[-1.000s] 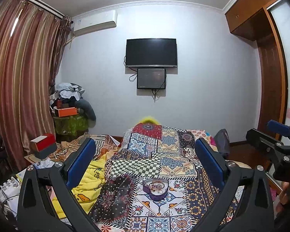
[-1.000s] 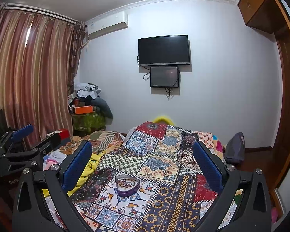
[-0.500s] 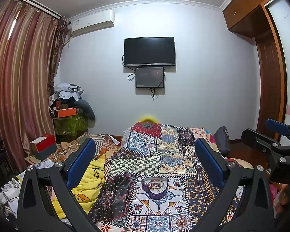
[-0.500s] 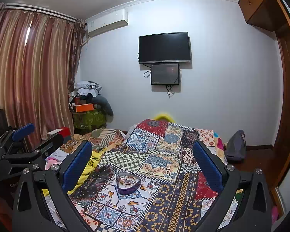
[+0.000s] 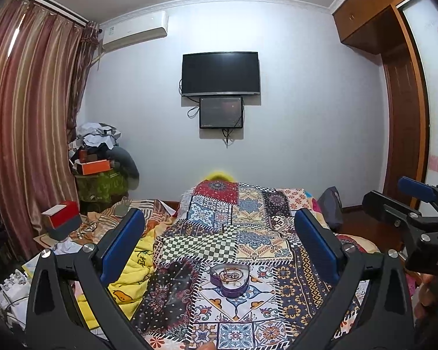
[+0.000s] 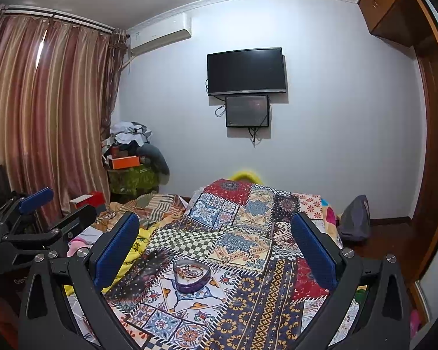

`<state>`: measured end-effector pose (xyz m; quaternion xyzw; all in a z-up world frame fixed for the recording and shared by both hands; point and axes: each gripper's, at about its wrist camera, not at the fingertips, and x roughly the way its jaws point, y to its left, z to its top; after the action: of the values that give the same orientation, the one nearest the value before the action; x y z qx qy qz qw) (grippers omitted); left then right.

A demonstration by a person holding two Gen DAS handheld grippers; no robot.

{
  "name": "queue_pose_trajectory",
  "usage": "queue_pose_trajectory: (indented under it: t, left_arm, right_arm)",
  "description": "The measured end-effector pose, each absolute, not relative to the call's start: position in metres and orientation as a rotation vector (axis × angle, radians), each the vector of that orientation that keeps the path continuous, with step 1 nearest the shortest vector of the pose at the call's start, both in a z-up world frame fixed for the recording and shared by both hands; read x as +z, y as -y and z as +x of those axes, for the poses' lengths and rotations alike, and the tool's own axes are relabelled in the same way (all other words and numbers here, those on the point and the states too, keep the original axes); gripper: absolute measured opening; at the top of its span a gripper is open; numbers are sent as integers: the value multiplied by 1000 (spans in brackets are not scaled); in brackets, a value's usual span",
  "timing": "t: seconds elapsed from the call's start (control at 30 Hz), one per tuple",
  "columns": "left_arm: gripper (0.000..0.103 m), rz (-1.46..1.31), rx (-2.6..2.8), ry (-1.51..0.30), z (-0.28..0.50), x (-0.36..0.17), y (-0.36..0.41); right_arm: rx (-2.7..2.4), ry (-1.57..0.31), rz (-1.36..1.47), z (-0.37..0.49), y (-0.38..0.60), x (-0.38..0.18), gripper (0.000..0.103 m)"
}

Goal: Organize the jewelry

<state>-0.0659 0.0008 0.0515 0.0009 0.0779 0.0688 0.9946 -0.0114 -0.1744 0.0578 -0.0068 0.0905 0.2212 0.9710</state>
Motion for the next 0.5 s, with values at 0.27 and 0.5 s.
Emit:
queue_pose_trajectory:
  t: [0.27, 0.5]
  left_arm:
    - [103, -10, 136, -160, -66, 50, -4]
    - [103, -24, 131, -167, -64, 48, -6]
  right_arm:
    - [442, -186, -25, -11, 173, 56, 103]
    - [433, -196, -36, -9, 169, 54, 103]
